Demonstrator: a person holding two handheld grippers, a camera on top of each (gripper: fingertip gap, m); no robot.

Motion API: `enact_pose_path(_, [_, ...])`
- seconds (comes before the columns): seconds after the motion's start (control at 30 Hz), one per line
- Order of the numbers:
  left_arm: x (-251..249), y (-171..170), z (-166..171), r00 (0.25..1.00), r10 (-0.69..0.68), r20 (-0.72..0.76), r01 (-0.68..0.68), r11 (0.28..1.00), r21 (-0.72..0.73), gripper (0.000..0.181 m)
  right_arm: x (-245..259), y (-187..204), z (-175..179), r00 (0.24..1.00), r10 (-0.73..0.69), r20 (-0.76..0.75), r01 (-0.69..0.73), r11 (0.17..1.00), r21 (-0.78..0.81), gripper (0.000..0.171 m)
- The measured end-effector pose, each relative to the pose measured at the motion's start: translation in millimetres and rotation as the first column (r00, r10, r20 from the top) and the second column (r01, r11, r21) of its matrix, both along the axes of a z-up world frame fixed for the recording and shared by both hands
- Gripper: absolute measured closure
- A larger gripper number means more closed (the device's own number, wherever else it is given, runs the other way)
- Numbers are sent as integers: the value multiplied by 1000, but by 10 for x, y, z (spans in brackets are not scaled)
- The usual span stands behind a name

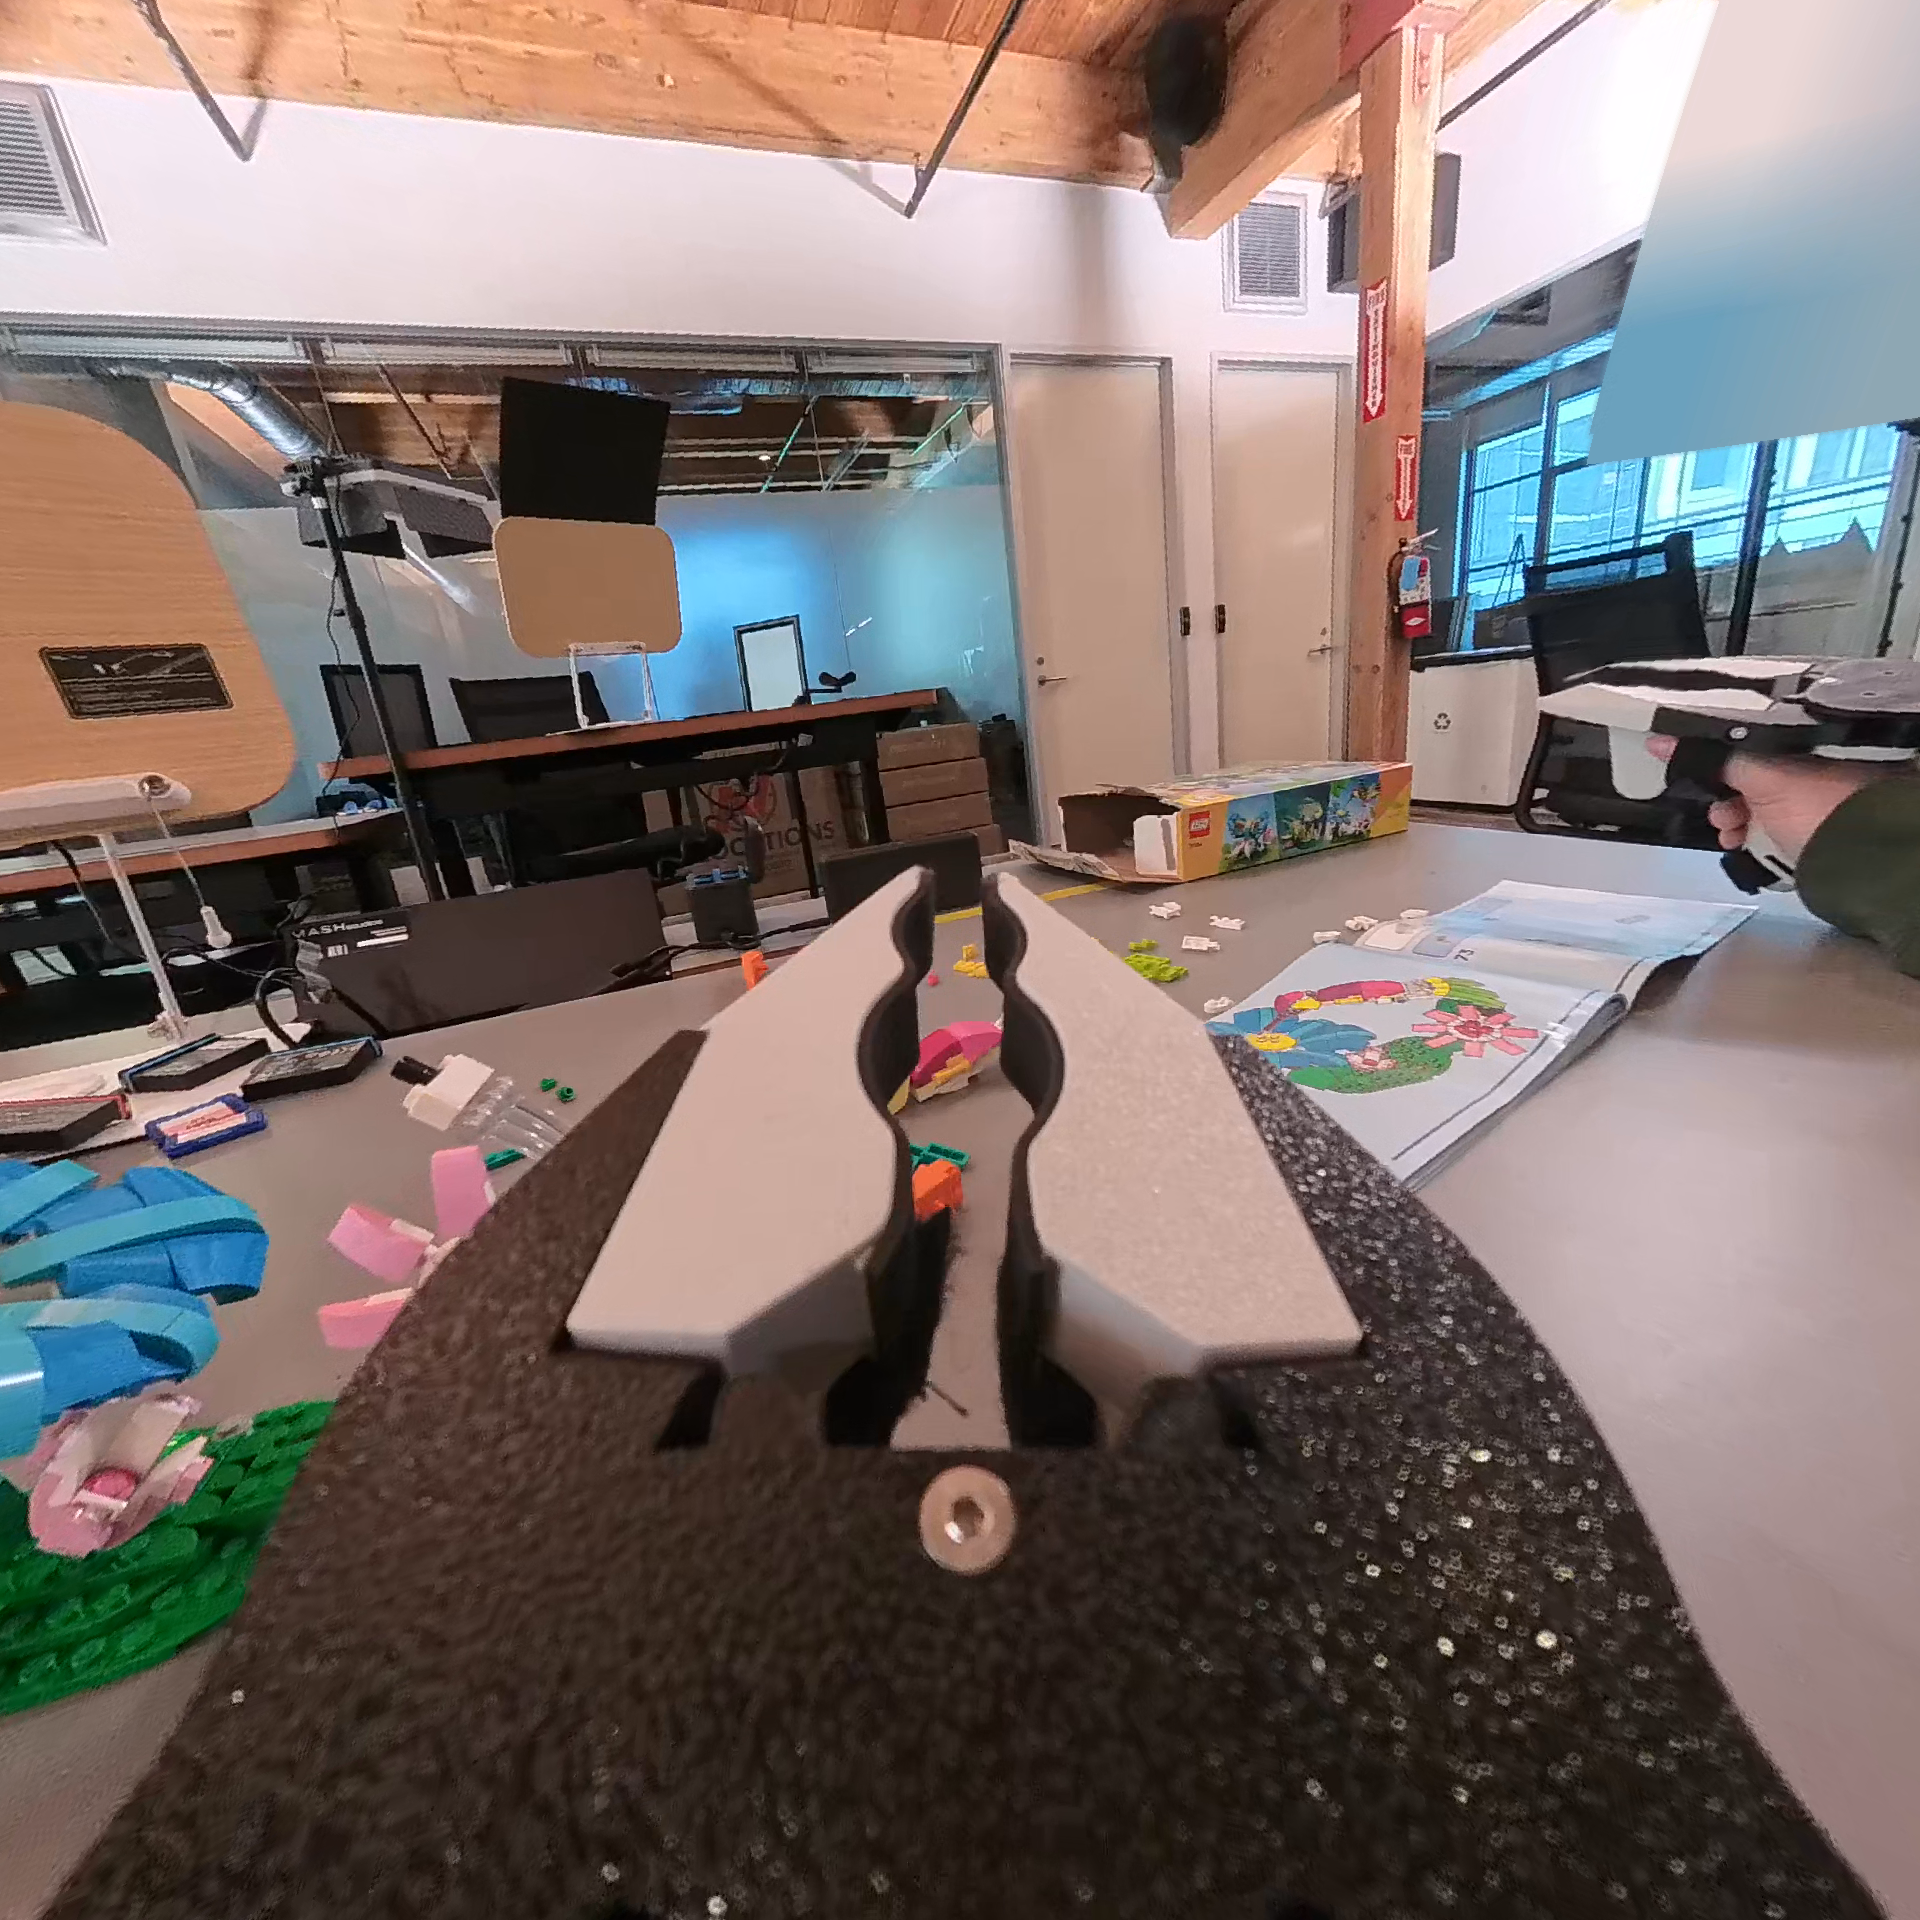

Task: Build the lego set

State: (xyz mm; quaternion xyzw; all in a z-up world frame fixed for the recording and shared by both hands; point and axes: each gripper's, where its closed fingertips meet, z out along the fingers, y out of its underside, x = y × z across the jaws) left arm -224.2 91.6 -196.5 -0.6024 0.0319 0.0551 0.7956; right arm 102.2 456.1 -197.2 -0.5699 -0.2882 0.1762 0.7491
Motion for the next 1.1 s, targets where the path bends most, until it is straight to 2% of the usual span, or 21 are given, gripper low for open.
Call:
enact_pose_path(0.17, [24, 0, 1, 1000, -14, -7, 14, 1000, 2, 176, -123, -23, -76, 998, 39, 55, -38, 999, -31, 142])
enact_pose_path(0.4, [35, -12, 14, 1000, -23, -9, 23, 1000, 14, 176, -347, -53, -287, 973, 52, 227, -37, 997, -71, 148])
enact_pose_path(0.6, [36, -14, 18, 1000, -27, -5, 27, 999, 19, 176, -511, -139, -371, 959, 181, 220, -156, 980, -125, 149])
enact_pose_path(1.1, [32, -29, 37, 1000, -28, -3, 28, 999, 37, 176, -558, -179, -392, 949, 194, 249, -172, 979, -110, 150])
